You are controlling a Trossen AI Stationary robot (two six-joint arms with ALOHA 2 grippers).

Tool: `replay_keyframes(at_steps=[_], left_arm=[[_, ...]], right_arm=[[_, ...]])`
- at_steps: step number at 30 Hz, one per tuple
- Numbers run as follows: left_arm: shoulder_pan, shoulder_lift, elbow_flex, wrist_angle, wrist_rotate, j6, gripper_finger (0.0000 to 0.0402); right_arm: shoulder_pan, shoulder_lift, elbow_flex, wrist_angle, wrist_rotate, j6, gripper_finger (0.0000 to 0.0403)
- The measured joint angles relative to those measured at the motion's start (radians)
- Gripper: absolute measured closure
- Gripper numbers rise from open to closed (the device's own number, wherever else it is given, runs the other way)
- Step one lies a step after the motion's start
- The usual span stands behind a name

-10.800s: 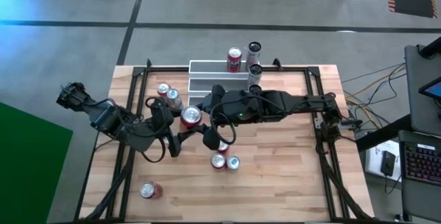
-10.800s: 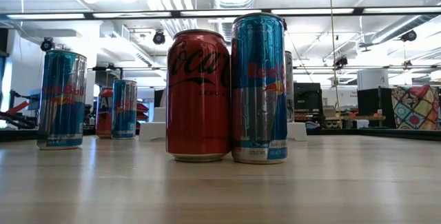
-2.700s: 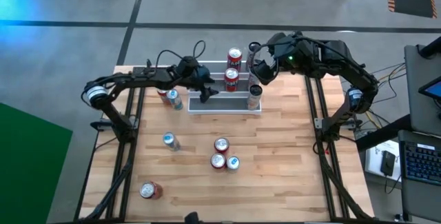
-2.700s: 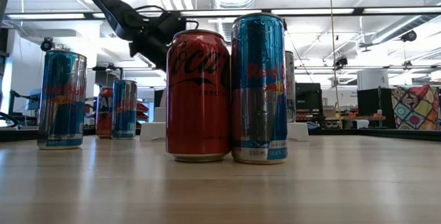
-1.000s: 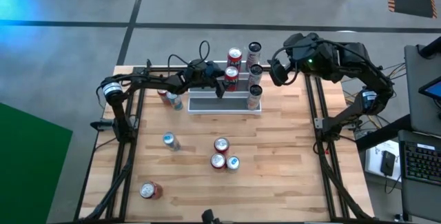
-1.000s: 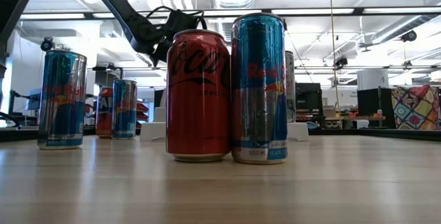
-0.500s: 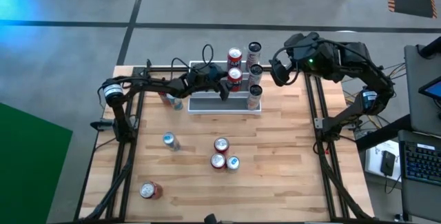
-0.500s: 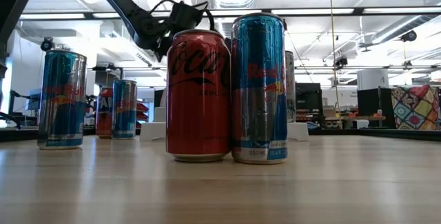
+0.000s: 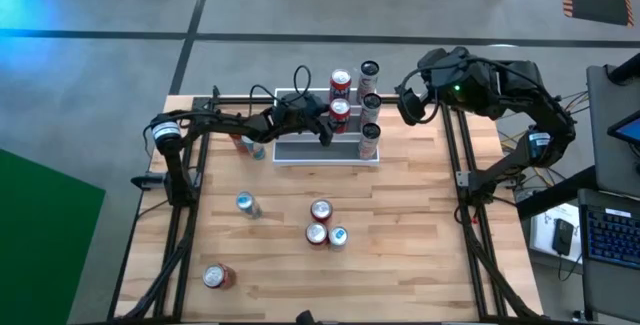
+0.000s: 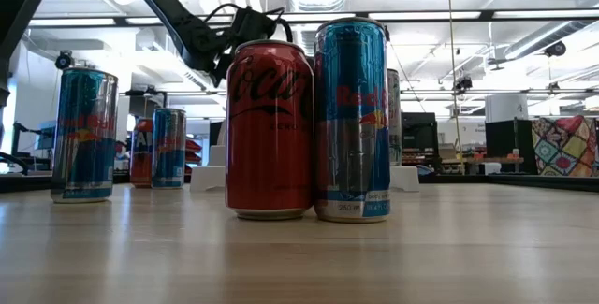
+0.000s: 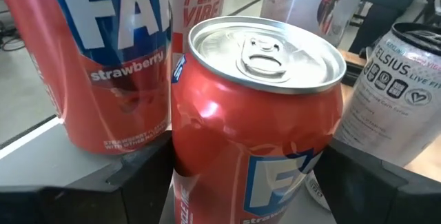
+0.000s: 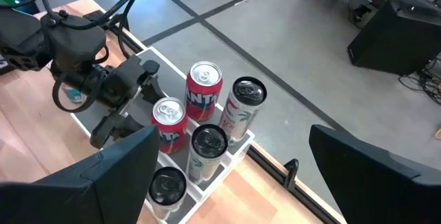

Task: Place canned beverage on shelf
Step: Put the bottom orange soda can on the middle tier of the shelf aligned with the other orange soda can, then put the orange soda can on the bottom tier of the shelf aligned with the other orange soda can

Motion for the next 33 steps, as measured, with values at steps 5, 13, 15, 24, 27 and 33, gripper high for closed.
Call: replay_keyframes(at_steps=[5, 13, 15, 24, 27, 33], left_arm=[[-0.001, 0.0, 0.0, 0.007, 0.0, -0.003, 0.0104], [-0.001, 0.0, 0.0, -0.002, -0.001, -0.003, 0.0087], [-0.001, 0.0, 0.0, -0.005, -0.001, -0.003, 0.0073], [-0.001, -0.025, 0.0, -0.008, 0.0, 0.014, 0.0012], [0.0, -0.066, 0.0, -0.115, -0.025, 0.072, 0.0005], [0.025, -0.124, -0.004, -0.25, -0.05, 0.138, 0.0004]], right_arm=[[0.0, 0.0, -0.001, -0.003, -0.002, 0.002, 0.004], [0.0, 0.0, -0.004, -0.004, -0.002, 0.002, 0.004], [0.0, 0.0, -0.006, -0.004, -0.002, 0.002, 0.004], [0.0, 0.0, -0.009, -0.004, -0.003, 0.002, 0.004], [0.0, 0.0, -0.009, -0.005, -0.003, 0.003, 0.004], [0.0, -0.009, -0.009, -0.013, -0.007, 0.014, 0.004]])
